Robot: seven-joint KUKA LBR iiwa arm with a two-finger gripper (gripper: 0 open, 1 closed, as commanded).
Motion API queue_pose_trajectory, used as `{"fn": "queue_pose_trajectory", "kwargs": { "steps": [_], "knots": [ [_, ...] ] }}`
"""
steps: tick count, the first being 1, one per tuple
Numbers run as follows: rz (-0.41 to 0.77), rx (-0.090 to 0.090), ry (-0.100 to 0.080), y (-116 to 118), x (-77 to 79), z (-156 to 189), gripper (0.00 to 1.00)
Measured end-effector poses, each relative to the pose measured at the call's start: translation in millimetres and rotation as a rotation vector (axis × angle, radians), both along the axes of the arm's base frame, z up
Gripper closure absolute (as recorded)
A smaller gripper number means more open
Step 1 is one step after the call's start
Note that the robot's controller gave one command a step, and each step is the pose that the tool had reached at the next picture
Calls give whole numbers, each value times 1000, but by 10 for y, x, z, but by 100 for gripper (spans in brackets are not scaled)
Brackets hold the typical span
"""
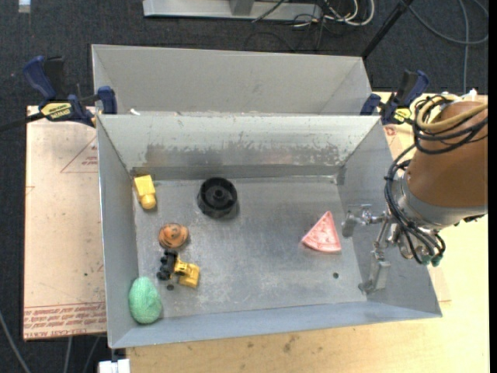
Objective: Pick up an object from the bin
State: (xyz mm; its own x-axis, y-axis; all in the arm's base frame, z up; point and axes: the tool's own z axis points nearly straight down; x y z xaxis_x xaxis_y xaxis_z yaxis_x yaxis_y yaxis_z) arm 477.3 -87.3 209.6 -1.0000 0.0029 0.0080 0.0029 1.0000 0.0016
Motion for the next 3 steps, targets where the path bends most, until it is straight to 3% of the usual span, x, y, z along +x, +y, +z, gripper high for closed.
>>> {"fn": "queue_pose_trajectory", "kwargs": {
  "steps": [1,2,3],
  "knots": [
    [3,-1,-9,4,17,42,0],
    [35,-3,-15,322,196,-389,0],
    [17,1,-7,608,228,-837,0]
  ]
}}
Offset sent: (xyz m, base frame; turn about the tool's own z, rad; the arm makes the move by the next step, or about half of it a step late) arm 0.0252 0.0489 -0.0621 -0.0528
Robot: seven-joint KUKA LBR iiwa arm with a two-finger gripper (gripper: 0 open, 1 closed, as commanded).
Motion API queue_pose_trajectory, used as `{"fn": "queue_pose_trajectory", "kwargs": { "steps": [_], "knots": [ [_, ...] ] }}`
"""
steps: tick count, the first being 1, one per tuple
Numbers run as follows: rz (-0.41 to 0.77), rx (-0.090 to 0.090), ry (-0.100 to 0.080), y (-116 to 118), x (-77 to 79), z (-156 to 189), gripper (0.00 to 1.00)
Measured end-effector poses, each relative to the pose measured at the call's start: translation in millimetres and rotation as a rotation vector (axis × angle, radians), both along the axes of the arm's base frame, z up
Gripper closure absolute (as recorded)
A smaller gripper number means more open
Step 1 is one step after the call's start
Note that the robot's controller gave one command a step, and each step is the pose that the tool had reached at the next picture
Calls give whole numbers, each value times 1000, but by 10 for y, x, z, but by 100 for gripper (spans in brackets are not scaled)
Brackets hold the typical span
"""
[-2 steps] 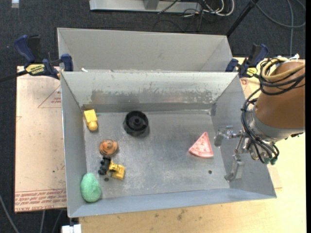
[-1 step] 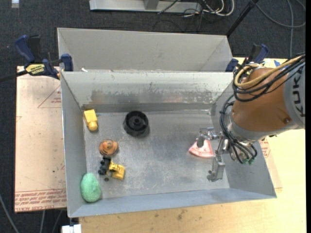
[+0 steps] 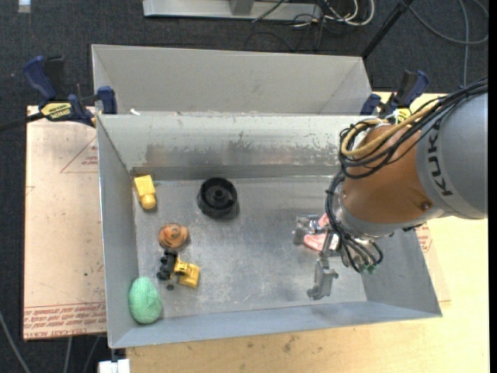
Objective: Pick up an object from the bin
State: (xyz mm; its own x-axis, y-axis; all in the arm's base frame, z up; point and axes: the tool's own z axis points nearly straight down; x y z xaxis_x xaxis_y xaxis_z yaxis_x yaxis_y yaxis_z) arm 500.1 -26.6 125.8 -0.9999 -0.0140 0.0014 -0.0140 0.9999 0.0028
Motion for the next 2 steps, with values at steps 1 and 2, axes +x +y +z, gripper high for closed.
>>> {"fn": "queue_pose_trajectory", "kwargs": {
  "steps": [1,2],
  "knots": [
    [-184,-2,-1,-73,127,32,0],
    [-252,-2,0,-162,170,338,0]
  ]
}}
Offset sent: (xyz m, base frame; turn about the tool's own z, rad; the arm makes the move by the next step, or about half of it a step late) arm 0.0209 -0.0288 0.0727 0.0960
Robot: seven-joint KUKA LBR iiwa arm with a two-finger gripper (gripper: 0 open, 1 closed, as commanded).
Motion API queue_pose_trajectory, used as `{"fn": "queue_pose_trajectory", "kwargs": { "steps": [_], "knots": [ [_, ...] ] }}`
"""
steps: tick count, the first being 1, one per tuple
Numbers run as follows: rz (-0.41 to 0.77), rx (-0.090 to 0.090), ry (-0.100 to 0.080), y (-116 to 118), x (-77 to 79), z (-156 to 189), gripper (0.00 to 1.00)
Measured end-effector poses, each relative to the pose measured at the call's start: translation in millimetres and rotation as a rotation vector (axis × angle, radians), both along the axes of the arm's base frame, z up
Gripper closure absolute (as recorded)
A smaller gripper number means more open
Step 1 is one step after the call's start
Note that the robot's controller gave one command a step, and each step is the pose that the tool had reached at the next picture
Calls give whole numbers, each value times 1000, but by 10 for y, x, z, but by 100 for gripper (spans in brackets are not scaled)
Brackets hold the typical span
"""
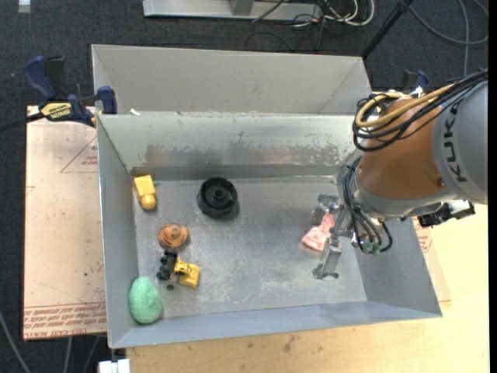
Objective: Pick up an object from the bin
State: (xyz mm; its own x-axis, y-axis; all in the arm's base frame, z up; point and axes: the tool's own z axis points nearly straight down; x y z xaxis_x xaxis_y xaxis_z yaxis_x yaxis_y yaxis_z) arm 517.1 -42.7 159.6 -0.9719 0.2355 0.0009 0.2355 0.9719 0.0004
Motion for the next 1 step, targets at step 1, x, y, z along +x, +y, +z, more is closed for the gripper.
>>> {"fn": "queue_pose_trajectory", "kwargs": {
  "steps": [1],
  "knots": [
    [153,-1,-6,-175,-2,122,0]
  ]
}}
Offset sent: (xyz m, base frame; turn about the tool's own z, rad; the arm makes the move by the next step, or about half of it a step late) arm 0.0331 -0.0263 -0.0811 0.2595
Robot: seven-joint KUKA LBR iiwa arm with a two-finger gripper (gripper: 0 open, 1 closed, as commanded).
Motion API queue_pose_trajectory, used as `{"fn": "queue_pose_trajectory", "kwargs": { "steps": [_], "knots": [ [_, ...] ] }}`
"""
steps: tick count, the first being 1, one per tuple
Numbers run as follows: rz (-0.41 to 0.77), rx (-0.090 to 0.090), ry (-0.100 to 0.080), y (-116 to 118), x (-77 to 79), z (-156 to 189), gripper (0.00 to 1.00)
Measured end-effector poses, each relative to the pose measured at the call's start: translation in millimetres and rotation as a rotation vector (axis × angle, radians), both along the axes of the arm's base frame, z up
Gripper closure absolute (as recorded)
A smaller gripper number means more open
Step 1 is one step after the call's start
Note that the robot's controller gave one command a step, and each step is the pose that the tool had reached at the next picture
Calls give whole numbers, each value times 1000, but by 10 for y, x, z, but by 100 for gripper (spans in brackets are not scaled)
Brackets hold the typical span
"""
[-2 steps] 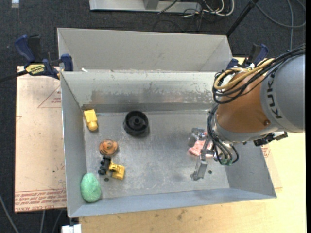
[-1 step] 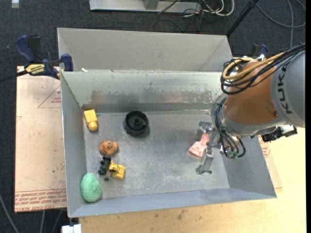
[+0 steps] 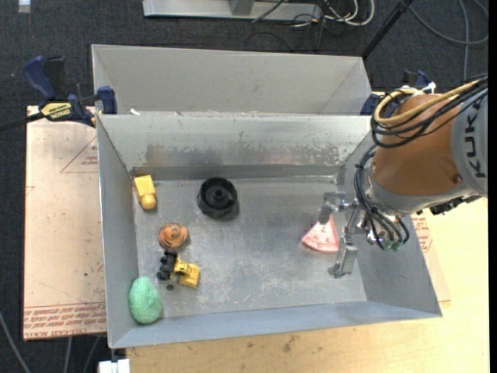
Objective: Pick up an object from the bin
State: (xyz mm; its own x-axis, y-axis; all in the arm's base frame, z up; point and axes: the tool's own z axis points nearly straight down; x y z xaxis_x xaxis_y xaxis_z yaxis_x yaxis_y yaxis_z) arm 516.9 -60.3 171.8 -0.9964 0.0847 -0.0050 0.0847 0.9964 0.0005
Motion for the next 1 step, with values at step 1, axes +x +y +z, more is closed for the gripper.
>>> {"fn": "queue_pose_trajectory", "kwargs": {
  "steps": [1],
  "knots": [
    [-179,1,-5,-49,155,-341,0]
  ]
}}
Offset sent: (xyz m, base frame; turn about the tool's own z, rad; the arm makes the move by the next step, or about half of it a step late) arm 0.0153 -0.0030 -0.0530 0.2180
